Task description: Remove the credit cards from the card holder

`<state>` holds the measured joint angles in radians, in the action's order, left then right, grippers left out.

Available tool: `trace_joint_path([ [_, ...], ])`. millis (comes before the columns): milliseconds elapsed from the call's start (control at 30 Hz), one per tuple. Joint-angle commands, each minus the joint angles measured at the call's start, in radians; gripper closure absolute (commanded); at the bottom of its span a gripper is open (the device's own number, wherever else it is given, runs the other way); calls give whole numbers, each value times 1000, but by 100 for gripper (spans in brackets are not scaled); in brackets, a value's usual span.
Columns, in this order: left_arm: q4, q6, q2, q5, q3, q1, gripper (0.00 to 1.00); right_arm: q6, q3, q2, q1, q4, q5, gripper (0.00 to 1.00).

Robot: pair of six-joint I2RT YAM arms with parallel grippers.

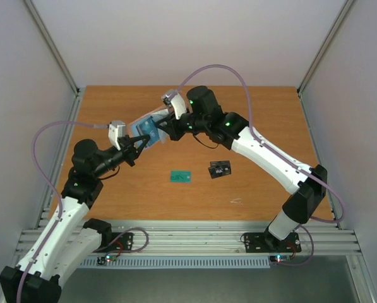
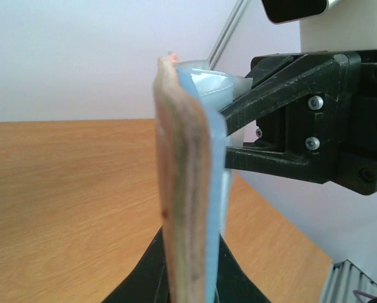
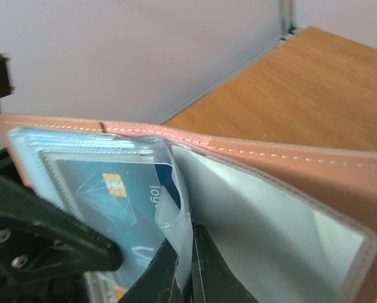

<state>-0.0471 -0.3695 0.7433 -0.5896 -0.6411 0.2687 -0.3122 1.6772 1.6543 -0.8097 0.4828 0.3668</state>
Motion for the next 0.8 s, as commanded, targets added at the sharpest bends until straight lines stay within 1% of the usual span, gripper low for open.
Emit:
trace_joint_path([
  [0, -122, -70, -26, -46, -6, 3, 99, 1, -69, -65, 78, -86, 265, 96],
  [33, -98, -63, -26, -17, -11, 2, 100, 8, -76, -71, 104, -77, 313, 93],
  [67, -64, -51, -24, 19, -18, 1, 100, 10, -80, -78, 128, -53, 317, 90],
  [100, -28, -30, -23, 57, -26, 2, 100, 8, -84, -86, 150, -17, 288, 87],
  [167, 72, 33, -19, 150, -38, 1, 100, 10, -87, -99, 195, 61, 141, 78],
  [267, 177, 178, -2, 331, -53, 5, 100, -9, -61, -105, 233, 196, -26, 72],
  [333, 221, 291, 16, 462, -53, 15, 100, -43, -31, -106, 232, 240, -53, 71],
  [367, 230, 398, 26, 525, -48, 22, 100, -52, -25, -108, 227, 243, -45, 70],
  [433, 230, 550, 49, 654, -30, 33, 100, -95, -23, -111, 184, 221, -2, 70],
  [467, 227, 629, 57, 687, -27, 35, 100, -133, -22, -109, 133, 205, 33, 69],
  [533, 228, 693, 62, 695, -29, 36, 100, -201, -13, -88, 46, 172, 154, 68],
  [567, 231, 687, 60, 671, -34, 36, 100, -211, -4, -68, 21, 147, 276, 68],
  [600, 242, 669, 59, 638, -41, 37, 100, -188, -1, -47, 8, 101, 395, 68],
  [633, 252, 636, 61, 609, -49, 37, 100, -112, -7, -27, 4, 20, 490, 68],
  [667, 264, 599, 64, 595, -55, 37, 100, -40, -17, -7, 3, -62, 547, 68],
  [733, 289, 522, 67, 544, -60, 37, 100, 52, -40, 24, 4, -217, 557, 70],
  [767, 299, 490, 64, 528, -61, 38, 100, 68, -45, 41, 5, -240, 533, 72],
])
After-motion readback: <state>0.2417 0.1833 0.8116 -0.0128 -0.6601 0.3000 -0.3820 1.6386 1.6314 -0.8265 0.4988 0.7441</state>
